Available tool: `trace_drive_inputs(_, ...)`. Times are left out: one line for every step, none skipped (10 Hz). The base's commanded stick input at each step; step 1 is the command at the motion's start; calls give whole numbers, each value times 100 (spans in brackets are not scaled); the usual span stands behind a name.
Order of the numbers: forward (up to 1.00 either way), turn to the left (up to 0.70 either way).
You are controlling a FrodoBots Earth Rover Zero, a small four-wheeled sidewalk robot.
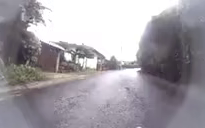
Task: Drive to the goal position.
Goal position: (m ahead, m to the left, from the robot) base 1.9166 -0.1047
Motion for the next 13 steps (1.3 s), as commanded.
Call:
trace_drive_inputs(70, -5)
trace_drive_inputs(70, -25)
trace_drive_inputs(70, -34)
trace_drive_inputs(70, -34)
trace_drive_inputs(70, -34)
trace_drive_inputs(70, -34)
trace_drive_inputs(70, -34)
trace_drive_inputs(70, -34)
trace_drive_inputs(70, -34)
trace_drive_inputs(70, -34)
trace_drive_inputs(70, -34)
trace_drive_inputs(70, -34)
trace_drive_inputs(70, -34)
